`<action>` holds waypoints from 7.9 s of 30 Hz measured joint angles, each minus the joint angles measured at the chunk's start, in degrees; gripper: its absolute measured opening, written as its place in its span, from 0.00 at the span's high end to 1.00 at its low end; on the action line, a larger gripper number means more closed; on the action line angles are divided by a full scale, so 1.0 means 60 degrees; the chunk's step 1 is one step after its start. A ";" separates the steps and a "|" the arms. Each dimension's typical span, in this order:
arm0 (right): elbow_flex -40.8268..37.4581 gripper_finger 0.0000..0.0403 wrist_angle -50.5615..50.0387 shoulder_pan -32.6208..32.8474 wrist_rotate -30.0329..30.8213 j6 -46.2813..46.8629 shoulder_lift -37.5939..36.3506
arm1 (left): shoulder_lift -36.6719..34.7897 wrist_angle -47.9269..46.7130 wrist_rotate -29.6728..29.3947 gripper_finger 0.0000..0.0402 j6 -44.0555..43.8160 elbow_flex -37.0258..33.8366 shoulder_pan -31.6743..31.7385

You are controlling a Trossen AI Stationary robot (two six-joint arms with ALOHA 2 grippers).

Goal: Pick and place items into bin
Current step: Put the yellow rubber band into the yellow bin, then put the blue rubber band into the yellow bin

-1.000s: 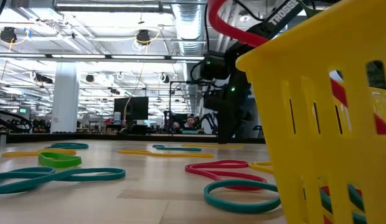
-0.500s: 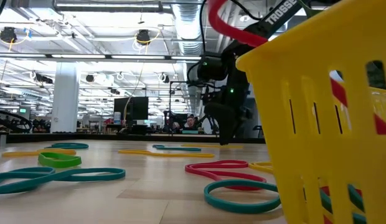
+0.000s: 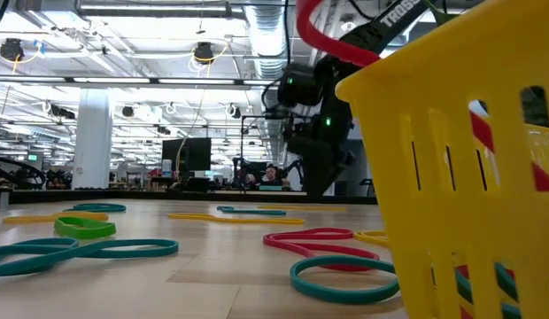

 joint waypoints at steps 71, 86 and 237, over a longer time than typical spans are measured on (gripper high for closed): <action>0.1432 0.60 -0.1627 0.0166 0.0007 -0.0426 0.0768 | 0.0069 0.0001 0.0126 1.00 0.0015 -0.0004 0.0004; 0.1515 0.62 -0.0962 0.0086 -0.0263 -0.0456 0.1488 | 0.0069 0.0002 0.0262 1.00 -0.0086 -0.0004 0.0000; 0.2026 0.80 -0.1345 0.4491 -0.0303 -0.0069 -0.4110 | -0.2374 0.4252 0.1999 0.88 -0.2431 -0.7668 0.0263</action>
